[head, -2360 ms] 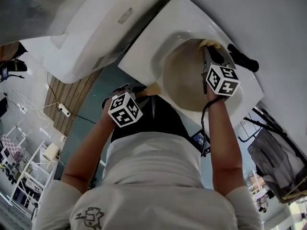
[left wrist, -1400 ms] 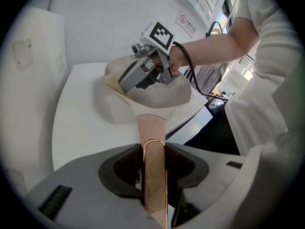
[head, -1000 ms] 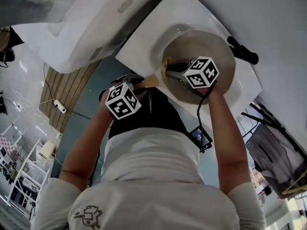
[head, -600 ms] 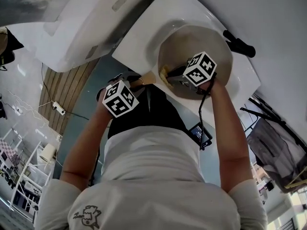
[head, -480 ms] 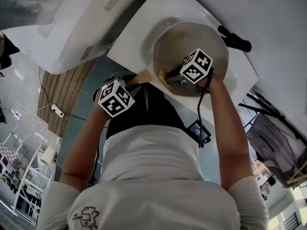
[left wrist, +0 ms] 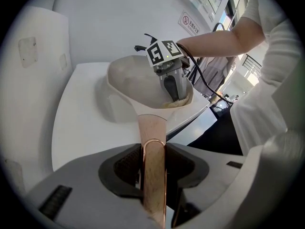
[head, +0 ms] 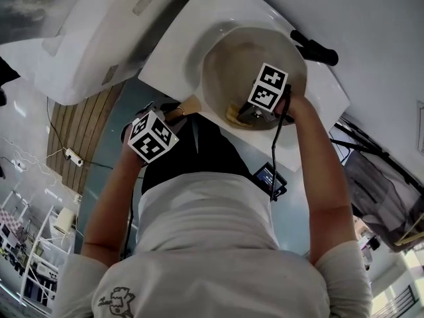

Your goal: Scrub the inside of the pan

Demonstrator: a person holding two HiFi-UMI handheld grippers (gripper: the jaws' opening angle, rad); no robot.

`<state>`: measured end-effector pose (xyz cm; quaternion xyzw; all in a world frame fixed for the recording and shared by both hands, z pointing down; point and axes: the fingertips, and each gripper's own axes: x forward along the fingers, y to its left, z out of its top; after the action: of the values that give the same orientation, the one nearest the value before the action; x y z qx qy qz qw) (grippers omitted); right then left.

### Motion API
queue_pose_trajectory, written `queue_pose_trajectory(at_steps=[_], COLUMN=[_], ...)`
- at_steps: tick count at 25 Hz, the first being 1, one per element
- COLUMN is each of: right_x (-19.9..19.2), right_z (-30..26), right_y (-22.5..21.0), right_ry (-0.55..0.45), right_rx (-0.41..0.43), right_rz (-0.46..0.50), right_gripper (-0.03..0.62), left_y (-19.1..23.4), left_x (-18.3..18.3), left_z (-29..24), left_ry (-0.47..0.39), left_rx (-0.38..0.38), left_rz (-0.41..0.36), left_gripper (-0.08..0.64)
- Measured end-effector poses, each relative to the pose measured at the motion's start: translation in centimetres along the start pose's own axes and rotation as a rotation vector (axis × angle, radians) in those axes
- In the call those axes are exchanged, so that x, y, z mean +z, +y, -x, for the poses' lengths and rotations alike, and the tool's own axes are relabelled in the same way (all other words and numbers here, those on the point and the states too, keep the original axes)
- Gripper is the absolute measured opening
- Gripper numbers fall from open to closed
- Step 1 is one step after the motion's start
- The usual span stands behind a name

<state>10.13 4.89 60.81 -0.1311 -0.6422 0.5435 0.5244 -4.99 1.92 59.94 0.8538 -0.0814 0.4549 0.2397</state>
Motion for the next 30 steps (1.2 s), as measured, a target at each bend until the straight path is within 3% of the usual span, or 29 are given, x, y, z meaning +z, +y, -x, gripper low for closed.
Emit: queue_pose_trajectory(at_steps=[8,14,20,25,30], right_x=[-4.7,-7.1,-9.0,-8.8,-6.4], right_z=[1.8,4.0,8.1,11.1,14.4], right_y=[-1.5,-3.0,-5.5,-7.5,-11.9], right_ry=[0.29,0.505,0.709,0.788,0.845], right_rx=[-0.101,-0.233,-0.465,-0.665,-0.97], right_rz=[-0.031,-0.067,-0.096,-0.084,0.053], right_gripper=[0.066,0.066,0.064,0.063,0.063], left_y=[-0.1,-0.3,-0.4,-0.3,-0.3], left_x=[0.0,0.0,0.2,0.2,0.1], left_z=[0.0,-0.1,-0.2,-0.2,-0.2], left_ry=[-0.005,-0.006,0.0,0.008,0.016], left_rx=[0.002,-0.004,-0.02,-0.028,-0.037], left_rz=[0.001,-0.002,-0.013,-0.023,-0.026], left_gripper=[0.156,0.156,0.156,0.156,0.156])
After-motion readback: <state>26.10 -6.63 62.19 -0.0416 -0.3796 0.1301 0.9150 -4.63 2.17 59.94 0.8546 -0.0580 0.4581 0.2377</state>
